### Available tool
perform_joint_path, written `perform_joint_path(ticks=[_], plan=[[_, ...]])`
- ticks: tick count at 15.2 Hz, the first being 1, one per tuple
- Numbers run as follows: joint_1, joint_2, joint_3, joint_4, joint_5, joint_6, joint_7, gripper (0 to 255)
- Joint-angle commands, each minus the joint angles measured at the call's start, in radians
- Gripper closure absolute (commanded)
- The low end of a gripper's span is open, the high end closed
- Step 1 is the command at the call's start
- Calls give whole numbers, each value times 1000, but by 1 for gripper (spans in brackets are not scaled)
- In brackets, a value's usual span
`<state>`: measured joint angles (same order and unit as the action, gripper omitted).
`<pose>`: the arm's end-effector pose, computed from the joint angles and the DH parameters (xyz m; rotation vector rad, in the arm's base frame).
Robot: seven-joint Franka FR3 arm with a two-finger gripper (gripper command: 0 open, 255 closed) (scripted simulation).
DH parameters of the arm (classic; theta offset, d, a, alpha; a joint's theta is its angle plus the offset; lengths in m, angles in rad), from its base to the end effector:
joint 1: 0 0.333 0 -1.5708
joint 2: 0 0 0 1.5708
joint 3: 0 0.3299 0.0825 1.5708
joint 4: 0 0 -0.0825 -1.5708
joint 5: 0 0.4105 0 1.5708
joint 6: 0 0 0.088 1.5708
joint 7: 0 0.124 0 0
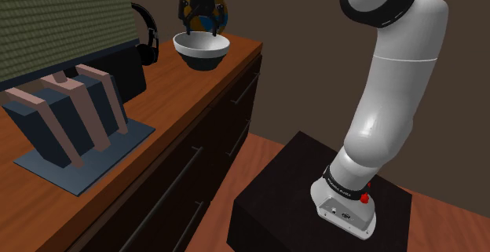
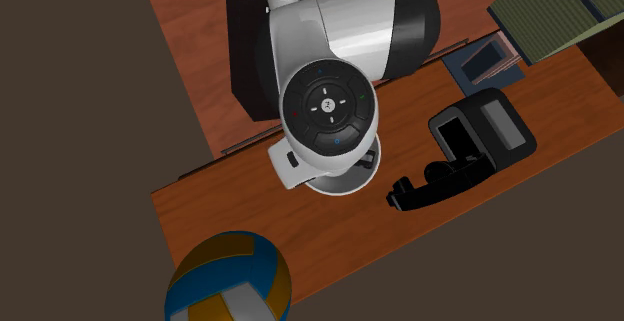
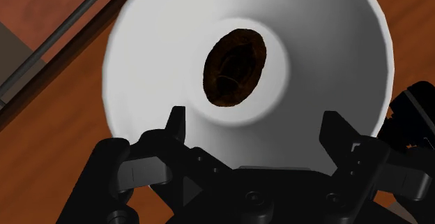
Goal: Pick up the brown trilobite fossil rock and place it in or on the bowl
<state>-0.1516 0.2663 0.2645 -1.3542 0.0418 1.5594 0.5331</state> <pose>0.6563 0.0575 0.5682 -2.9806 0.6477 0.1287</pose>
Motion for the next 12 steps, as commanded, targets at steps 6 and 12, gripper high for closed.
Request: perform_joint_path(ticks=[6,12], plan=[[12,67,0,226,-16,-160,11,0],[12,67,0,226,-16,-160,11,0]])
